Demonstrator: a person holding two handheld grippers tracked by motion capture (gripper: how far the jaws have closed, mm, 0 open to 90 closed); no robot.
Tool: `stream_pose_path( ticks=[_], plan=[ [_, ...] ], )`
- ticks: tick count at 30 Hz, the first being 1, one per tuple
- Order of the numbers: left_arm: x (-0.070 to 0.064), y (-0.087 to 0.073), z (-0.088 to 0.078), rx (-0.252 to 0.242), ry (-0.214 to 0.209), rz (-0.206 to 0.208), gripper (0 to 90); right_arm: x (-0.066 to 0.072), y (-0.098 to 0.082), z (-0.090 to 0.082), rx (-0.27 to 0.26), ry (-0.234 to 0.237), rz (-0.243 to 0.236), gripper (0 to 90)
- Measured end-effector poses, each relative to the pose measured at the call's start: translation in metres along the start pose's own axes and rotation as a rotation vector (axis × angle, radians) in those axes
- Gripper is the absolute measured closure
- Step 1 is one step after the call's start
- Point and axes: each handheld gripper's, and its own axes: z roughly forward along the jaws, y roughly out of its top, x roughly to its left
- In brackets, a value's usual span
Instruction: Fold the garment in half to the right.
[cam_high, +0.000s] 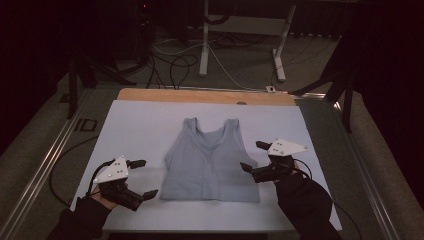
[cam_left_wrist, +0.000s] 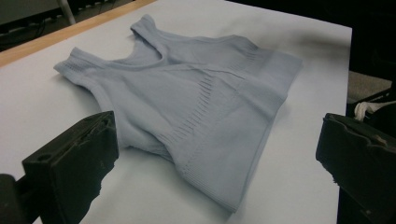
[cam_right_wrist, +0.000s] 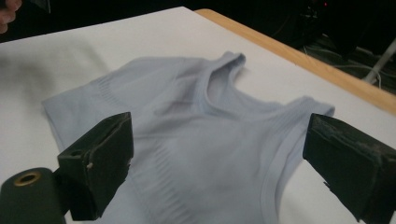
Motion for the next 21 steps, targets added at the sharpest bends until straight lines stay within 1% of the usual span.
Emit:
stream_pose_path(
  ticks=[1,2,4,5,7,9,10,11,15,18,19,21],
  plan=[
    [0.0,0.001,0.0,0.001,0.001,0.0,0.3,0.0,0.0,0.0,0.0,0.0,0.0,8.8],
    [0.0,0.002,-0.001,-0.001,-0.001,-0.004,0.3,-0.001,0.003,0.002,-0.003,0.004,-0.01,8.9],
    [-0.001,0.003,-0.001,0.003,0.006,0.001,0.3,-0.003,0.009,0.005,-0.008,0.004,-0.011,8.8],
    [-0.001,0.005,0.0,0.009,0.005,0.0,0.3,-0.004,0.015,0.01,-0.013,0.012,-0.017,8.8],
    [-0.001,0.006,0.0,0.015,0.006,0.001,0.2,-0.005,0.019,0.013,-0.014,0.018,-0.022,8.8],
    [-0.002,0.007,0.001,0.018,0.011,0.0,0.3,-0.006,0.024,0.017,-0.016,0.021,-0.037,8.8],
    [-0.002,0.007,0.001,0.017,0.011,0.001,0.3,-0.006,0.024,0.017,-0.016,0.021,-0.037,8.8],
    [-0.002,0.009,0.002,0.018,0.015,0.0,0.3,-0.006,0.029,0.021,-0.014,0.022,-0.039,8.9],
    [-0.004,0.01,0.004,0.028,0.015,0.001,0.3,-0.007,0.035,0.027,-0.023,0.034,-0.045,8.8],
    [-0.006,0.012,0.007,0.038,0.022,0.002,0.3,-0.008,0.04,0.035,-0.027,0.038,-0.053,8.8],
    [-0.008,0.015,0.009,0.04,0.023,0.003,0.2,-0.009,0.044,0.04,-0.026,0.042,-0.052,8.8],
    [-0.009,0.016,0.01,0.042,0.024,0.006,0.3,-0.009,0.047,0.046,-0.024,0.047,-0.058,8.8]
  ],
)
